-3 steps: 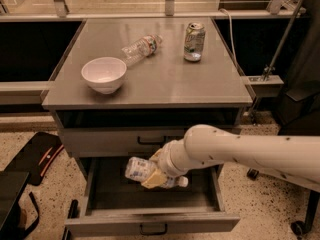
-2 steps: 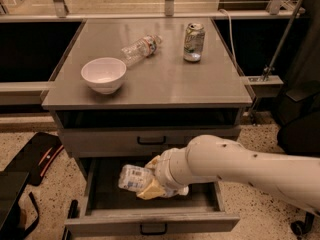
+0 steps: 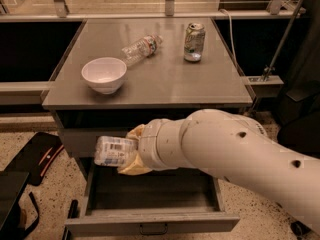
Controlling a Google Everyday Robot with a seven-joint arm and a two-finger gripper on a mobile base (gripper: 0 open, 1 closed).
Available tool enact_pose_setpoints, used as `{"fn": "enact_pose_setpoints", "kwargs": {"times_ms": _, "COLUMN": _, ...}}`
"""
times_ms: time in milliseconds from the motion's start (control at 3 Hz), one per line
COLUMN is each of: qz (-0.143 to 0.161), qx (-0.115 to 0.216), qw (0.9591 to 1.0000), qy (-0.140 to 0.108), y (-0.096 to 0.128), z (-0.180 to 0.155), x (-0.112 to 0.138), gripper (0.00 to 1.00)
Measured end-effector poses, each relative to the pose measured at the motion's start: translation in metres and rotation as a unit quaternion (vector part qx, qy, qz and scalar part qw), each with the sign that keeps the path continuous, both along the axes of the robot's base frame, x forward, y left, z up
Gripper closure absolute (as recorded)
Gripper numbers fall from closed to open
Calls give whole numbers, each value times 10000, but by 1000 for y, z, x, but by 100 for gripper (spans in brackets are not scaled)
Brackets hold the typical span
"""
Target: Pick blue plastic bottle from middle drawer and place on counter
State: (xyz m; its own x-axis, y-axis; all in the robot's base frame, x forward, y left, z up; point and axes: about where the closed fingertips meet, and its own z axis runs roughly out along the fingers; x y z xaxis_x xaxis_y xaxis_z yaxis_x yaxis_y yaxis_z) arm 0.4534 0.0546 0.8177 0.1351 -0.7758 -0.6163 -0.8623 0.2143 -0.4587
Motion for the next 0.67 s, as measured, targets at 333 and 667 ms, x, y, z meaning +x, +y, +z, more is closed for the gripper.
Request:
{"fn": "enact_pose_setpoints", "kwargs": {"times_ms": 333, "qz": 0, "qx": 0, "qw": 10000, "qy": 0, "y": 0, "z": 0, "x": 0, "gripper": 100}}
{"fn": "enact_pose_setpoints", "kwargs": {"times_ms": 667, "qz": -221, "qx": -37, "qw": 9983, "qy": -534, "y": -12, "z": 44, "x": 20, "gripper": 100}}
